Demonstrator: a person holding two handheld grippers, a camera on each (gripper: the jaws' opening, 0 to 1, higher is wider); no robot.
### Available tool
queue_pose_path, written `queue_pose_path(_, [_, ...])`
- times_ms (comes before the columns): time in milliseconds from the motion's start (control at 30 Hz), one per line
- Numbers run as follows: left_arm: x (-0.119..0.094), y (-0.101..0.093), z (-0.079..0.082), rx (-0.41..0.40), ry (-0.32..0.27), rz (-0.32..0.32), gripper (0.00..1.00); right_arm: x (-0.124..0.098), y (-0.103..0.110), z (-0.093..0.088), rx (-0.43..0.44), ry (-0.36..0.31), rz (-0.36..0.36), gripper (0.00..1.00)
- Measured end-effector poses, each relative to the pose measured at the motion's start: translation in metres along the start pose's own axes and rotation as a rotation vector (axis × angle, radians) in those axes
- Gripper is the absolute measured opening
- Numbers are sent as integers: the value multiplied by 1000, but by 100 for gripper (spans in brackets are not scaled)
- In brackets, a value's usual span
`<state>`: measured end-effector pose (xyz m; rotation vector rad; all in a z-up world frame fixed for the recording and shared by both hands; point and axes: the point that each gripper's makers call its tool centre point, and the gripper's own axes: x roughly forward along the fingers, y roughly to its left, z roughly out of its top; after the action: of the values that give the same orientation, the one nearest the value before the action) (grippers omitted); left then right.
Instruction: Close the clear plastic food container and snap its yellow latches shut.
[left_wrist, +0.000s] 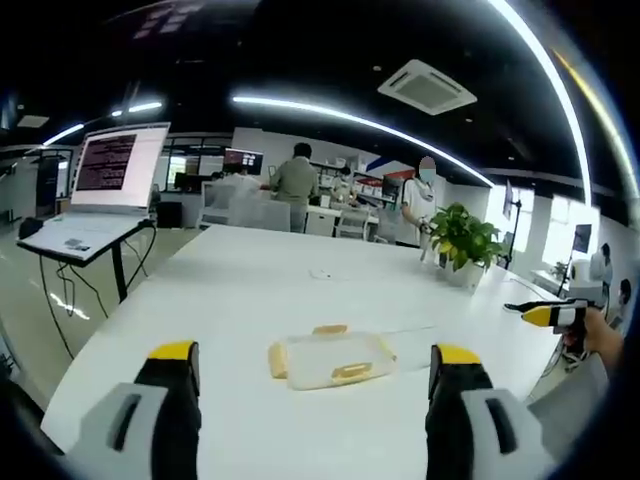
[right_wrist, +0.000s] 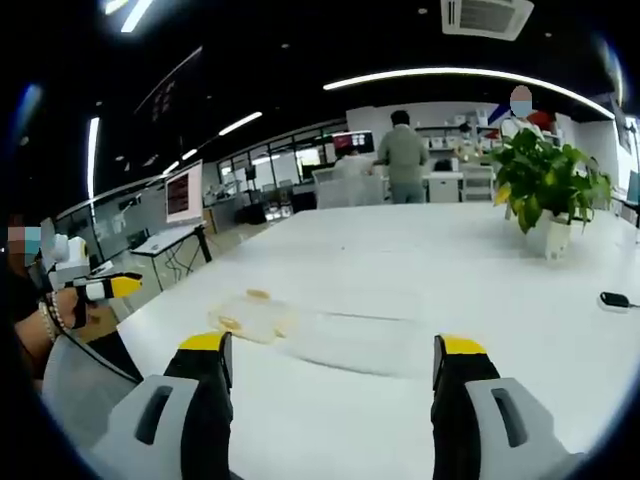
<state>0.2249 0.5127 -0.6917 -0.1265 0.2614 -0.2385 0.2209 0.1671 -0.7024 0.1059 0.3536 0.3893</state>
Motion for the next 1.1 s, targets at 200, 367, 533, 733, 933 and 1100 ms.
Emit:
queue_pose_path(200, [2,0,1,-1,-1,-1,94,1,-2,0,1,4,-6,79])
queue_pose_path(367, [1,-2,2,-23,-9,-17,93,1,-5,1,11,-4,-16,80])
queue_pose_path(533, [1,-8,3,-38,-19,-44,93,1,-17,-6,14,32,-78,79])
queue_pose_path(733, [3,-7,3,-72,-19,-60,93,0,-22,-6,16,32,-110,79])
queue_pose_path(933, [6,-11,-3,-101,12,-87,91,3,-20,-5,-13,31,-103,82])
queue_pose_path(1100, [5,-12,0,-84,-1,-88,94,4,-19,-8,-40,53,-114,82])
